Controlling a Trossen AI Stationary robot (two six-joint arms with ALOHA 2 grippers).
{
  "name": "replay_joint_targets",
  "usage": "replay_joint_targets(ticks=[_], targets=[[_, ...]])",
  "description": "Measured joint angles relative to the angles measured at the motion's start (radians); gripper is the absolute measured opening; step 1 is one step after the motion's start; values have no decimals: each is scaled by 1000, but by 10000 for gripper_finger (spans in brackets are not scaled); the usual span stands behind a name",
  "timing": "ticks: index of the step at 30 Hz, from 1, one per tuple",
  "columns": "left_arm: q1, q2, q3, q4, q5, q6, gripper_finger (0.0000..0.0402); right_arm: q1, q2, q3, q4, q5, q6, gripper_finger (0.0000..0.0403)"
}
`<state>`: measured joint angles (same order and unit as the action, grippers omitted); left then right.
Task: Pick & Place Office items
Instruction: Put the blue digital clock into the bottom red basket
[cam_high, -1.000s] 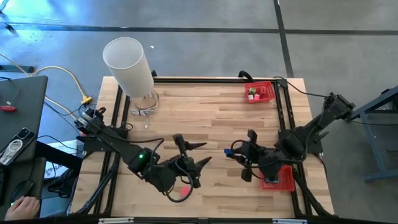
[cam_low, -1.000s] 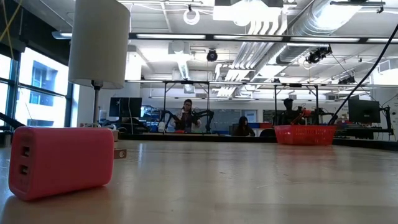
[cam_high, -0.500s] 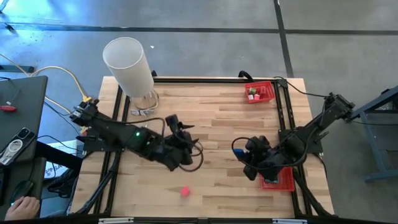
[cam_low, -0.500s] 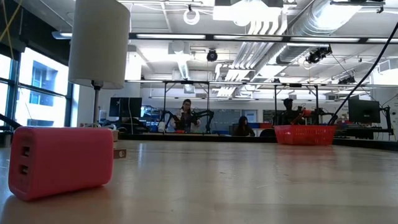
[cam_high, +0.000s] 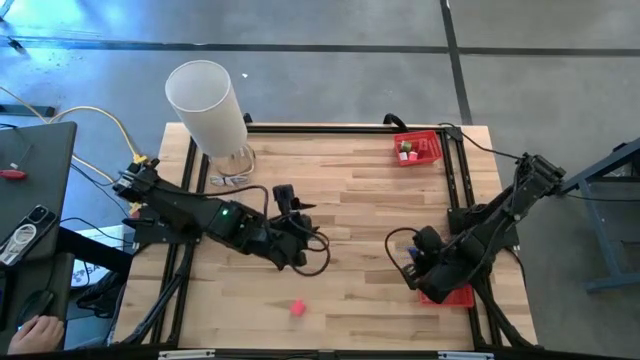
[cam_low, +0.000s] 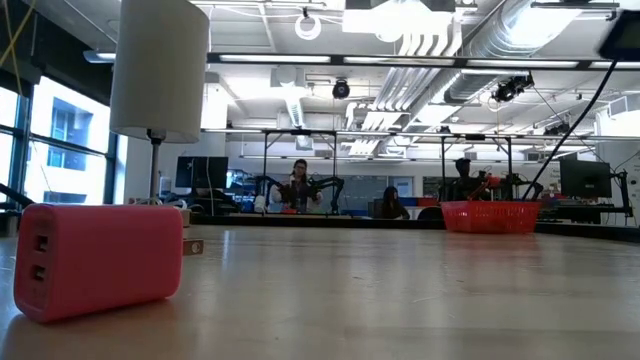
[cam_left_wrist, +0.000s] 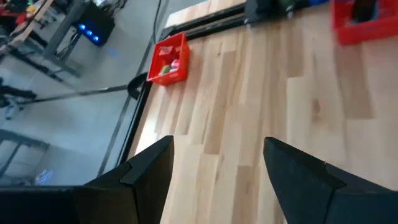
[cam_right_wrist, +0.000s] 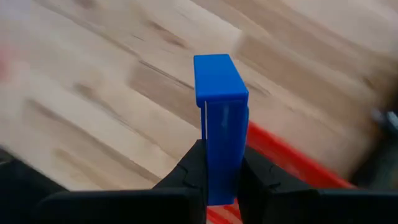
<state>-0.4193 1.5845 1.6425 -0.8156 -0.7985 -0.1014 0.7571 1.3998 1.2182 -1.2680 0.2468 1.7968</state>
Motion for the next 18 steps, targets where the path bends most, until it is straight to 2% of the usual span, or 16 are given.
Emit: replay_joint_targets(ticks=[3, 7, 12, 18], targets=[[14, 0, -27, 2, 0, 22, 237, 40, 13, 0, -61, -66, 109, 38], [31, -5, -97, 14, 0, 19, 237, 107, 25, 0, -75, -97, 249, 38], [52, -67, -248, 156, 86, 38, 237, 173, 45, 0, -61, -162, 405, 38], [75, -200, -465, 388, 178, 38, 237, 183, 85, 0, 27, -223, 436, 39]])
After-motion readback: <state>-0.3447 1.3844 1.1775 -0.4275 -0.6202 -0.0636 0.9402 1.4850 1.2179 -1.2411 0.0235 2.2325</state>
